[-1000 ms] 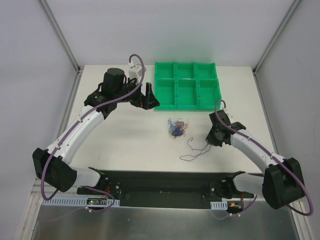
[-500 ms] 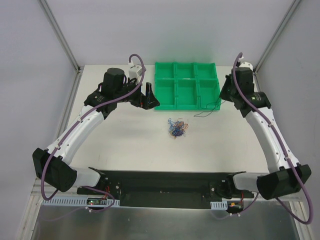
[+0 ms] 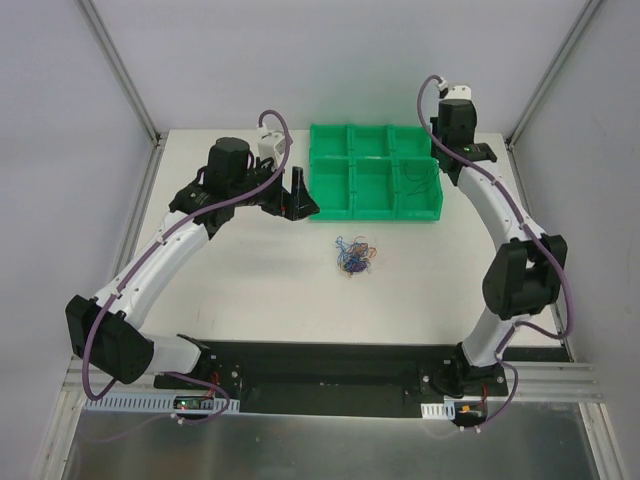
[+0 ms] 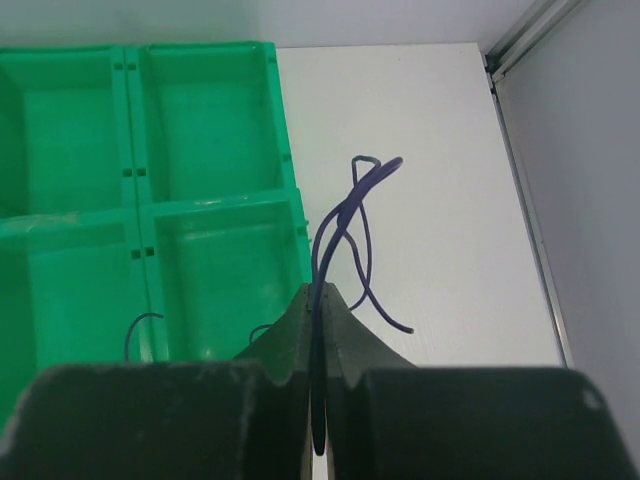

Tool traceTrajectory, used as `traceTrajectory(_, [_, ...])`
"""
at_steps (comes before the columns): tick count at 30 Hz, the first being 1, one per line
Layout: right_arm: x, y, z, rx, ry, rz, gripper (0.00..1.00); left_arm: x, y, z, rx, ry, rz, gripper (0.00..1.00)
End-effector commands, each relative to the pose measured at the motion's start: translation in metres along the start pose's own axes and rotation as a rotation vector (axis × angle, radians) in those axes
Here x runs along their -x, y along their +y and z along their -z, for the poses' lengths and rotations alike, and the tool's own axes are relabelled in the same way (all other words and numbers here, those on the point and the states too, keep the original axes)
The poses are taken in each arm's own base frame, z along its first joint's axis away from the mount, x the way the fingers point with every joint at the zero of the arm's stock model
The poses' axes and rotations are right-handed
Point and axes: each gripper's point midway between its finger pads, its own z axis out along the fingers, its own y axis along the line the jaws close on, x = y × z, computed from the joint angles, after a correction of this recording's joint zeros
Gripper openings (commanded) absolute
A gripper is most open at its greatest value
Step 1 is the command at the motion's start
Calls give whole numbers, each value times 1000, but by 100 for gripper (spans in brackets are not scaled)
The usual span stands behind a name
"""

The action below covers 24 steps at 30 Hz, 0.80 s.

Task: Untangle the cables

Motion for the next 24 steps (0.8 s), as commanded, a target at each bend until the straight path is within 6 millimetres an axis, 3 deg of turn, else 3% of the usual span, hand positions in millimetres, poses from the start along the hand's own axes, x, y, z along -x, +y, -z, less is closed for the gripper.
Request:
traceTrajectory(1, [37,1,-30,-39,-152,21,0,8,-3,4,-10,-35,-21,87])
traceTrajectory(5, [12,19,-59,-39,-158,57,0,8,-1,4,-3,-35,-24,87])
traceTrajectory(12, [-38,44,-81,-16,-117,135,0,7,-2,2,-12,-27,-16,87])
traceTrajectory(19, [-92,66,-68,127,158,98,0,8,-3,4,-14,-32,-19,87])
traceTrajectory(24, [-122,93,-58,336,340,-20,0,9,-6,6,-22,-38,-21,87])
